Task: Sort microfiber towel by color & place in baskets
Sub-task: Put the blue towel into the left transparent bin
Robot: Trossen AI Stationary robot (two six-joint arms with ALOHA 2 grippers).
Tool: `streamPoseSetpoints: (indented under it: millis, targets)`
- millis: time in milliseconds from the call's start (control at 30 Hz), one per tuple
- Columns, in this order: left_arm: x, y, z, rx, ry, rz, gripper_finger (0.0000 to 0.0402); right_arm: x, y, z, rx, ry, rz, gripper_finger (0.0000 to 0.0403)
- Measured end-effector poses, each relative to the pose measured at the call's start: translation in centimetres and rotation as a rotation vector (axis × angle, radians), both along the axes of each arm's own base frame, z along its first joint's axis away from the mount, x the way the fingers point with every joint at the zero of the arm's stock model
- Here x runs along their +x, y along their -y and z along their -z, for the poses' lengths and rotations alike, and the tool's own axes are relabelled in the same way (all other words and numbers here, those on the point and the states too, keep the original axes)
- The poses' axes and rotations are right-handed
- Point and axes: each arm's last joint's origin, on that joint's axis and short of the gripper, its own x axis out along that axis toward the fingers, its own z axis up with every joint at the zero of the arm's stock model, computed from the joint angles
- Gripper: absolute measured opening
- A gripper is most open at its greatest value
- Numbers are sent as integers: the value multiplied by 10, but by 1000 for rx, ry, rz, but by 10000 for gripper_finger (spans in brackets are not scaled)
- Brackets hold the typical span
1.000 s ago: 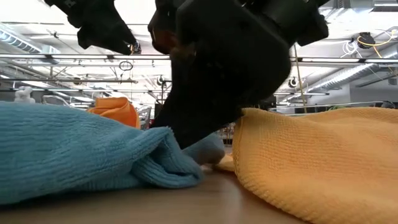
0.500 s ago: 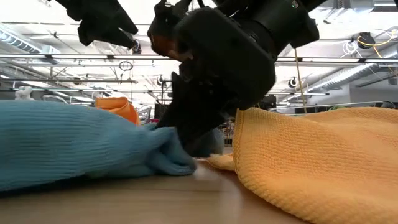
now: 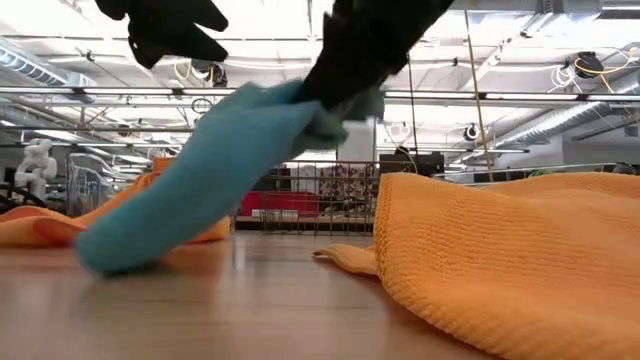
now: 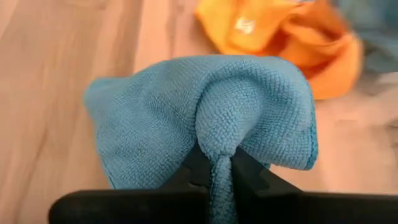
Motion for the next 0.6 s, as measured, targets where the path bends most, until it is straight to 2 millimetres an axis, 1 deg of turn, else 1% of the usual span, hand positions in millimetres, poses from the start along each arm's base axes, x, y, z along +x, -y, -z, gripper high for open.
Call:
streamPoseSetpoints:
  millis: [100, 200, 267, 433, 500, 600]
  targets:
    - [10, 6, 10, 25, 1, 6, 210, -7, 4, -13, -33, 9, 28, 10]
    - [16, 8, 20, 54, 0, -39, 210, -13, 8, -22, -76, 7, 63, 10]
    - [19, 9, 24, 76, 10, -77, 210, -17, 10, -29, -102, 14, 91, 10]
    - [27, 14, 31, 53, 36, -96, 211, -27, 16, -45, -137, 40, 165, 10]
    - [30, 15, 35, 55, 43, -111, 217, -31, 16, -49, -156, 49, 178, 10]
    - [34, 17, 42, 61, 39, -116, 244, -31, 16, -53, -153, 68, 182, 11]
